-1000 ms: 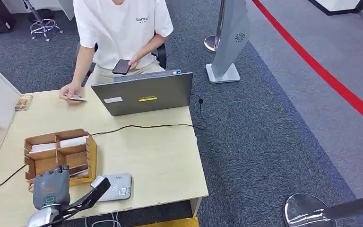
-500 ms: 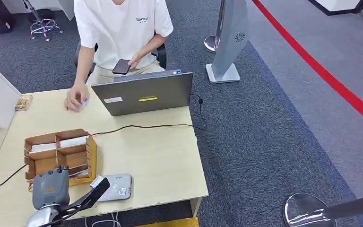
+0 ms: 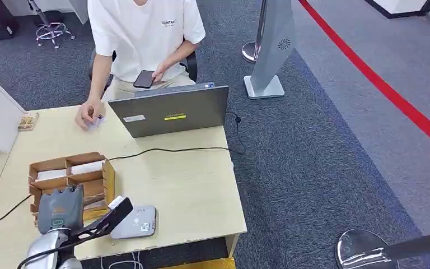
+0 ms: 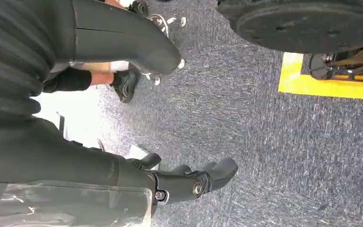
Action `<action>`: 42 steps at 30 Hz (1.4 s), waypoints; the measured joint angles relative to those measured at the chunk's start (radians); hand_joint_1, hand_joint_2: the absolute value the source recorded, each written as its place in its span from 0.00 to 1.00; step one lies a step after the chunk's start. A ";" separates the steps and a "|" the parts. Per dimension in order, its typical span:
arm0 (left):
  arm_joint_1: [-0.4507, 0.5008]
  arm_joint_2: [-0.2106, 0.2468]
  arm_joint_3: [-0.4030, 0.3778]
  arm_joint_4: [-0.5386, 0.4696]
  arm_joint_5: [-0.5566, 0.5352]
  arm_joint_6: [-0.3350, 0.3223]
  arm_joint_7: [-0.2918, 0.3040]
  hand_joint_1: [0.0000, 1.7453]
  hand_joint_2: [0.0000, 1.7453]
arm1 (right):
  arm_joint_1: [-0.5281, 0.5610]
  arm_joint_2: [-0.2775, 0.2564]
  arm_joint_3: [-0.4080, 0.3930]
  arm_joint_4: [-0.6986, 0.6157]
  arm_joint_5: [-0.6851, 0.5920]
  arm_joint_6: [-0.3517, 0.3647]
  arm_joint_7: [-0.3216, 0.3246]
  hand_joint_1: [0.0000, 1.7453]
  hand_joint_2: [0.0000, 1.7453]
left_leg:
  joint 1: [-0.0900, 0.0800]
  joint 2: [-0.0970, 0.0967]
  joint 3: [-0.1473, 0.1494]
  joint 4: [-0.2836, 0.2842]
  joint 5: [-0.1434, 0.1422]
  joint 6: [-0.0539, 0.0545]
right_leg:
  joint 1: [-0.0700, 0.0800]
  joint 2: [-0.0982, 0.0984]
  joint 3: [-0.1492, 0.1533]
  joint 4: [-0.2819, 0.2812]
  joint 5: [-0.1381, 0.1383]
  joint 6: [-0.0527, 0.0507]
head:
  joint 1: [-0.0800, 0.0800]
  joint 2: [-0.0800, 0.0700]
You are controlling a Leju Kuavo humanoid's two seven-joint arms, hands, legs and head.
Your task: Pass the card to the sensor for recognition and then transmit it.
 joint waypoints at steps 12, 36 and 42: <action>-0.107 0.021 -0.177 -0.152 0.055 -0.081 0.052 1.00 1.00 | -0.006 0.000 -0.021 0.012 -0.016 -0.004 0.004 0.00 1.00 | 0.000 0.000 0.000 0.000 0.000 0.000 | 0.000 0.000 0.000 0.000 0.000 0.000 | 0.000 0.000; -0.417 0.185 -0.206 -0.065 -0.007 0.123 0.104 1.00 1.00 | -0.015 0.000 -0.019 0.039 0.057 0.073 -0.061 0.00 1.00 | 0.000 0.000 0.000 0.000 0.001 0.000 | 0.000 0.000 0.000 0.001 0.000 0.000 | 0.000 0.000; -0.428 0.205 -0.201 -0.030 -0.007 0.126 0.107 1.00 1.00 | -0.018 0.000 -0.019 0.042 0.057 0.073 -0.061 0.00 1.00 | 0.000 0.000 0.000 0.000 0.001 0.000 | 0.000 0.000 0.000 0.001 0.000 0.000 | 0.000 0.000</action>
